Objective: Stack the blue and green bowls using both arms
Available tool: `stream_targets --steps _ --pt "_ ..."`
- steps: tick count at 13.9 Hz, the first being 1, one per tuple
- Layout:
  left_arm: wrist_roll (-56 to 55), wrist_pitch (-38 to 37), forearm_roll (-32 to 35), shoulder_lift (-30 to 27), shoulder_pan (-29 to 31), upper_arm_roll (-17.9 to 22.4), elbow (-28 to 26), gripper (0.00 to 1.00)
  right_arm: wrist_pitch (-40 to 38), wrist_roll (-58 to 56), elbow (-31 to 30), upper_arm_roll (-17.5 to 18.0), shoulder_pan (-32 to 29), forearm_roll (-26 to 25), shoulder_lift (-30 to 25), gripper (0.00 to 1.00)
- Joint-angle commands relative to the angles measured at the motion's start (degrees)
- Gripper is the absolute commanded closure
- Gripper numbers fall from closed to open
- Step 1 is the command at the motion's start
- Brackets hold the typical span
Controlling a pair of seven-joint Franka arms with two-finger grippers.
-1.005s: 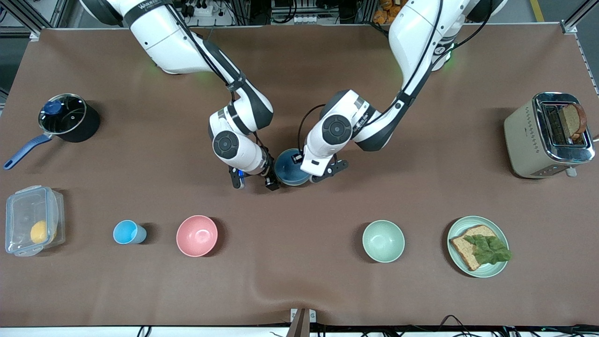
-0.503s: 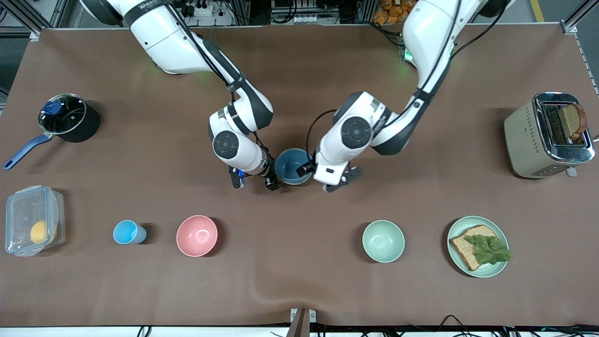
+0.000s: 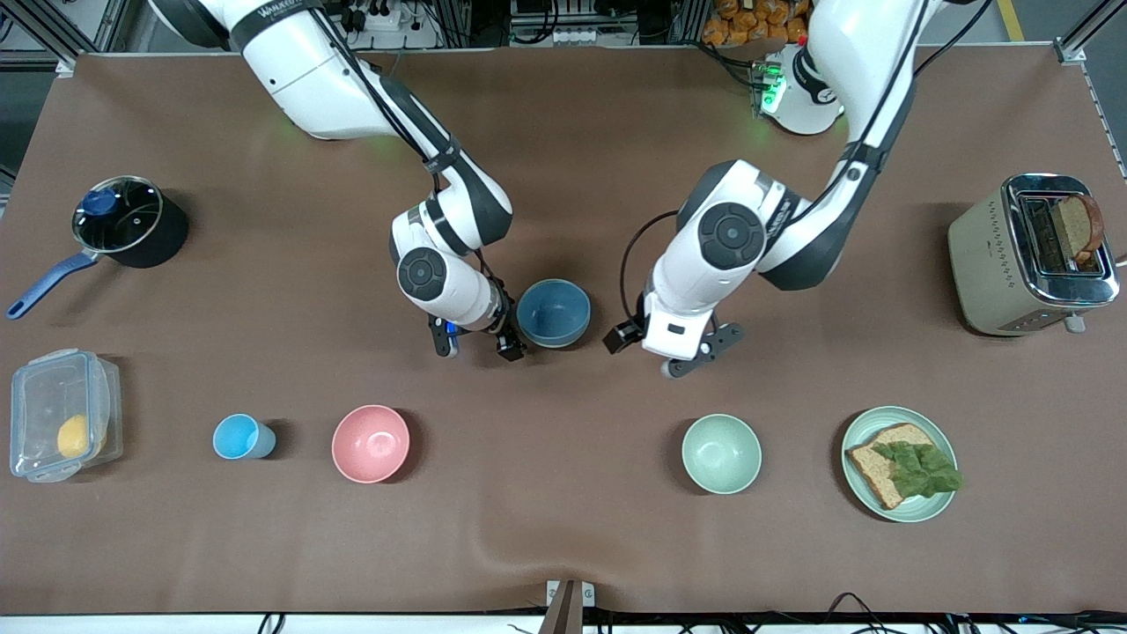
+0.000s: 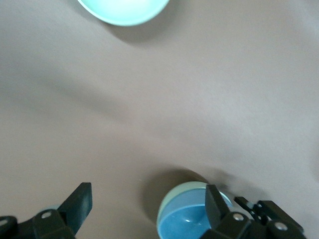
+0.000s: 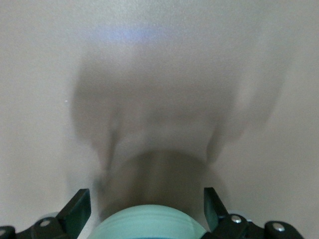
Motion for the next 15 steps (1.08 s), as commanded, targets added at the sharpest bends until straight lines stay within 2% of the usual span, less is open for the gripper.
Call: stream_targets --steps 1,7,10,12,15 --pt "3.04 -4.99 1.92 -5.09 2.44 -0.16 -0.91 0.00 -1.33 -0.06 0.18 0.33 -1.13 0.18 -0.97 0.00" --pt "14.20 -12.72 1.92 -13.09 9.73 -0.24 0.23 0.00 -6.17 -5.49 1.33 0.07 -3.85 -1.22 -5.62 0.00" --pt "21.41 -19.83 1.92 -14.76 13.24 -0.24 3.30 0.00 -10.02 -8.57 2.11 -0.28 -5.78 -8.15 -9.75 0.00" --pt "25.37 -22.66 2.10 -16.16 14.22 0.11 3.58 0.00 -14.76 -11.82 4.91 -0.28 -7.36 -11.07 -11.68 0.00" --pt "33.88 -28.01 2.54 -21.17 14.22 3.27 3.32 0.00 -24.95 -20.86 11.50 -0.28 -11.40 -11.34 -14.06 0.00"
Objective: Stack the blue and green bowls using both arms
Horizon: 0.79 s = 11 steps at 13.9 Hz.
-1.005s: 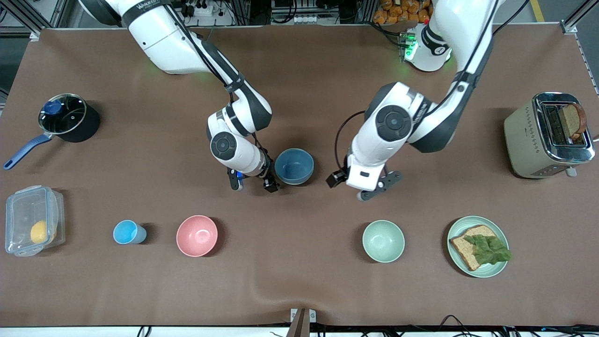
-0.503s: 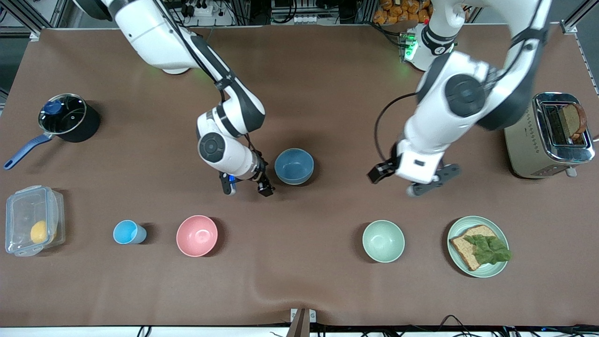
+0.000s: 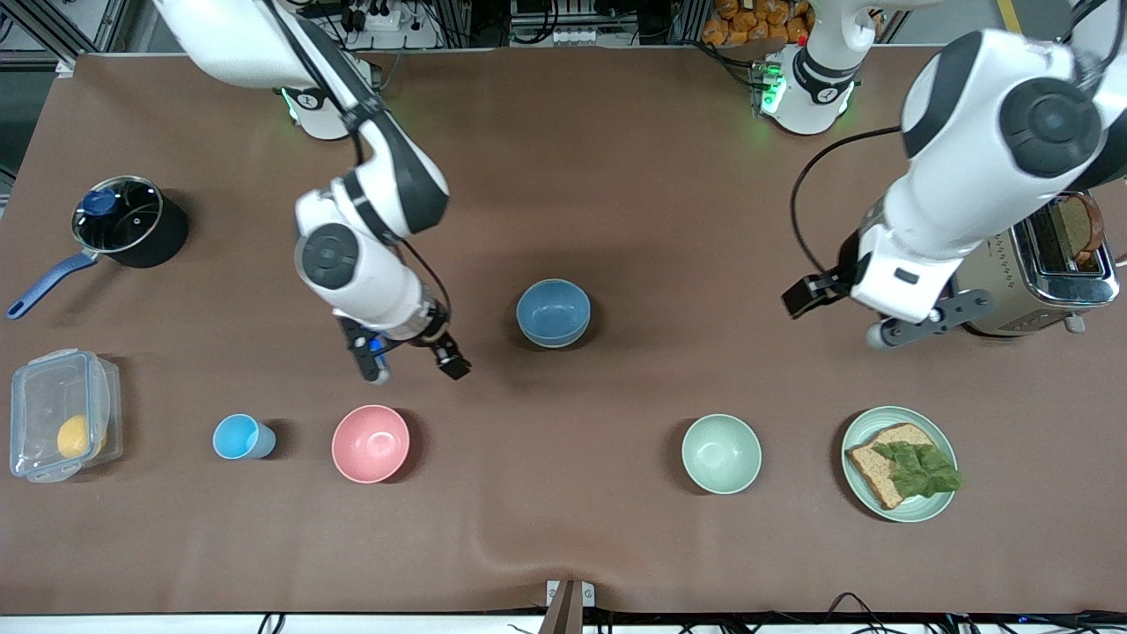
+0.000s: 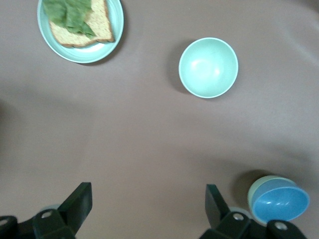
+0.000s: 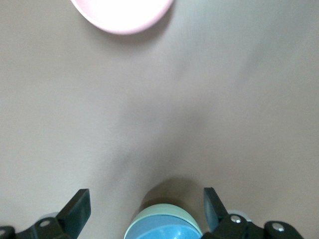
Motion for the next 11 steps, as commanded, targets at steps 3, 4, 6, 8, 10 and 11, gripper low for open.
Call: stream_targets --steps 3,4,6,8,10,11 --pt "16.10 -11.85 1.22 -9.10 0.09 5.14 -0.71 0.00 -16.96 -16.75 11.60 0.46 -7.11 -2.88 -2.37 0.00" --pt "19.09 -13.79 1.22 -10.07 0.00 6.02 -0.54 0.00 -18.99 -20.88 13.02 0.46 -7.83 -5.25 -2.81 0.00" --pt "23.67 -14.77 1.31 -11.65 0.00 7.34 -0.54 0.00 -20.41 -28.09 13.21 0.55 -9.93 -10.35 -4.91 0.00" --pt "28.15 -16.00 1.49 -11.92 0.44 7.44 -0.36 0.00 -23.65 -35.92 12.94 0.73 -12.74 -10.45 -6.85 0.00" --pt "32.72 -17.32 1.40 -12.10 1.58 7.44 -0.36 0.00 -24.98 -41.90 12.68 0.90 -15.82 -10.46 -9.65 0.00" --pt "33.27 -18.55 0.96 -12.10 1.58 7.35 -0.19 0.00 -25.60 -43.93 12.85 0.73 -16.87 -10.46 -10.37 0.00"
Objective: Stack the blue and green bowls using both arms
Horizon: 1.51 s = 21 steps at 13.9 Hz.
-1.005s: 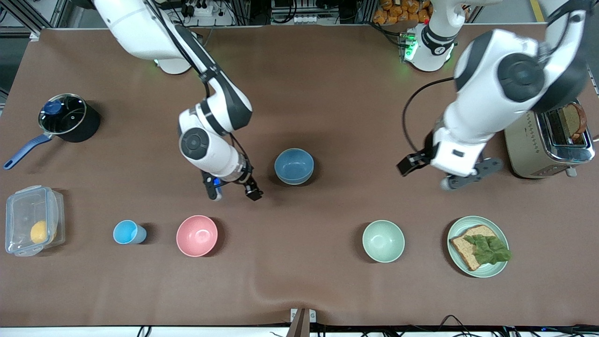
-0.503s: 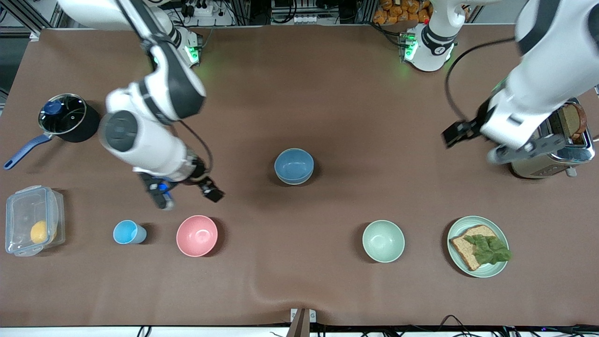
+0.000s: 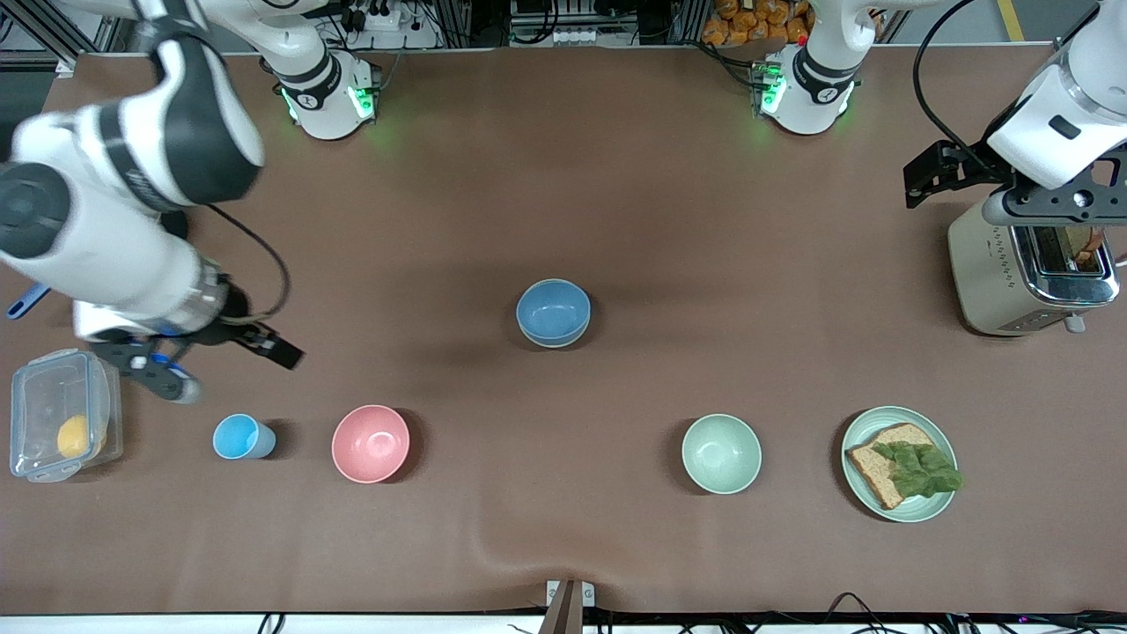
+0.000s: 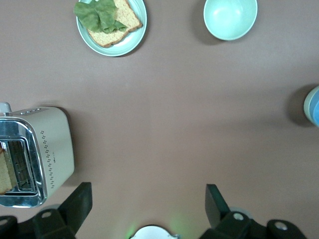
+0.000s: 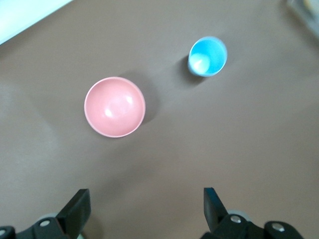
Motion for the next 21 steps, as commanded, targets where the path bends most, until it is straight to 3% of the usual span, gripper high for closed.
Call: stream_targets --steps 1,4,11,14,16,21 --pt "3.02 -3.12 0.68 -1.03 0.84 -0.38 0.06 0.00 -2.11 -6.23 -0.85 0.81 -3.10 -1.06 -4.20 0.00" --pt "3.20 -5.94 0.41 -1.38 1.01 -0.21 2.52 0.00 -3.96 -13.79 -1.46 -0.06 -4.76 -1.24 -7.28 0.00" --pt "2.23 -5.86 0.59 -1.30 1.01 -0.12 2.61 0.00 -3.79 -37.78 -9.89 -4.89 -9.34 -0.19 -18.18 0.00" --pt "2.40 -5.86 0.59 -1.21 1.10 0.93 2.61 0.00 -1.52 -43.41 -15.25 -7.01 -10.65 5.07 -21.35 0.00" --pt "2.76 -5.86 -1.85 -1.30 1.10 3.04 2.52 0.00 -0.98 -45.19 -16.67 -7.01 -10.75 5.18 -21.71 0.00" --pt "2.32 -4.80 -2.40 -1.38 1.37 3.05 2.52 0.00 -0.97 -45.63 -20.01 -7.01 -10.66 5.97 -23.99 0.00"
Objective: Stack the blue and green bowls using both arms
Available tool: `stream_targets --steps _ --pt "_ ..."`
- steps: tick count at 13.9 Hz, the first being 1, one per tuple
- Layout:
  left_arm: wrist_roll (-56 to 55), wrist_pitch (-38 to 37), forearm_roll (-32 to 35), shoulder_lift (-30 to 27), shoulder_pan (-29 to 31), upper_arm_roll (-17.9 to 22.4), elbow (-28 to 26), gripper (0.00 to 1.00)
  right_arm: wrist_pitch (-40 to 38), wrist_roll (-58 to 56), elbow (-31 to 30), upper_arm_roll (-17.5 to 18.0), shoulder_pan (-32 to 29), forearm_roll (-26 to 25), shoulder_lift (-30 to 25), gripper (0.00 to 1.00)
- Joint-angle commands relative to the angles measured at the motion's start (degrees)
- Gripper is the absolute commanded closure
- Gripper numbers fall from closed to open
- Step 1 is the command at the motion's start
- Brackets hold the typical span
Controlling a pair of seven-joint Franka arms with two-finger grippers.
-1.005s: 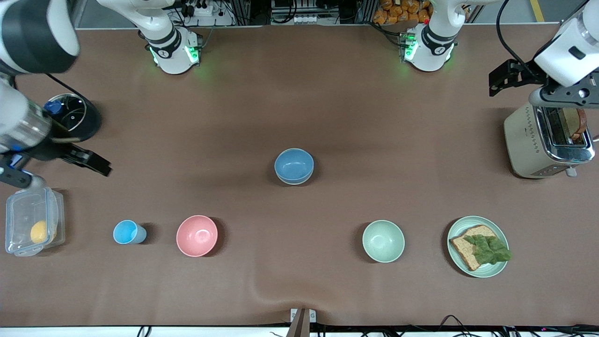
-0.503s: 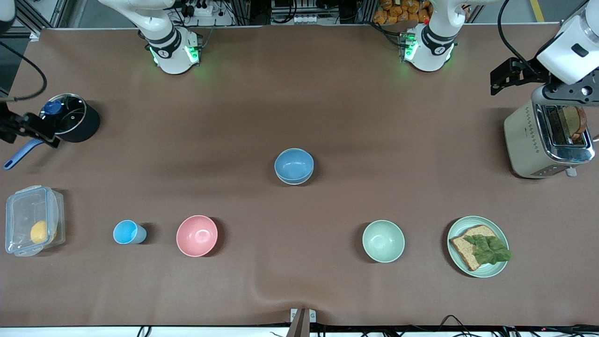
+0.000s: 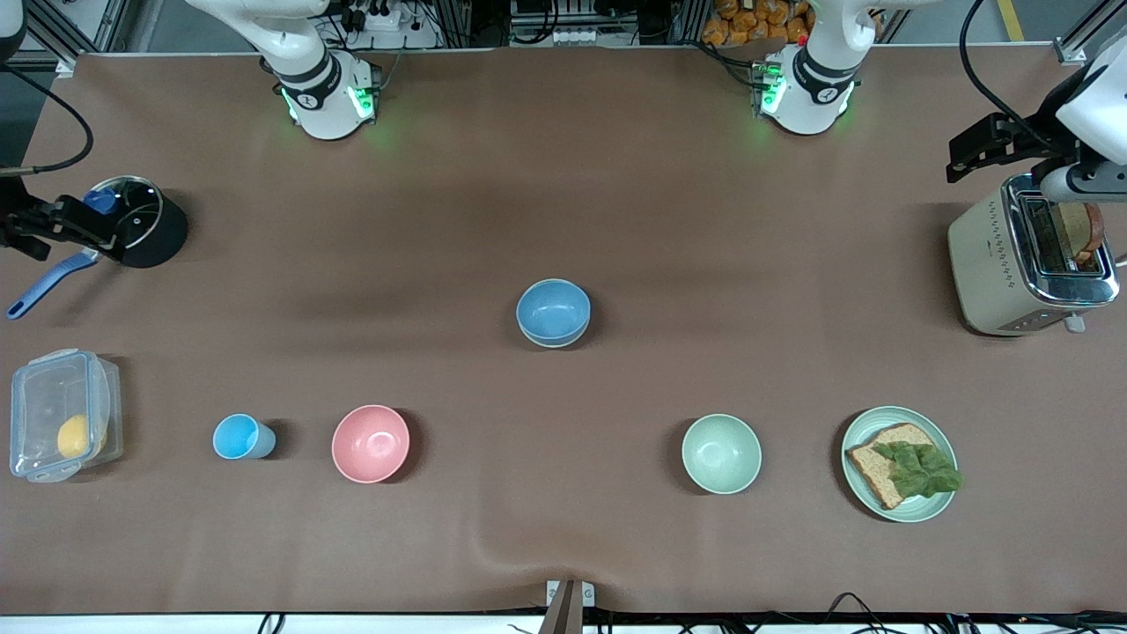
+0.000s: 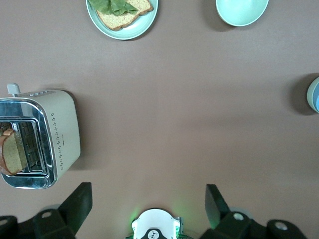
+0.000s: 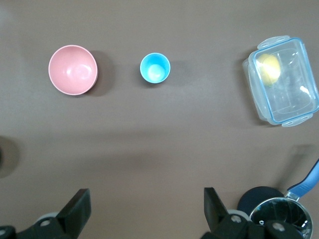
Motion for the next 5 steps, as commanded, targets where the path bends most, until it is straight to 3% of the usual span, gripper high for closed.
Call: stream_targets --steps 1,5 --pt "0.52 -0.06 -1.06 -0.24 0.33 -0.20 0.54 0.00 -0.92 -1.83 -3.14 0.44 -0.67 1.23 -3.40 0.00" --pt "0.43 0.02 -0.88 -0.33 0.33 -0.38 0.54 0.00 -5.75 -5.53 -0.15 -1.22 1.34 1.23 -3.49 0.00"
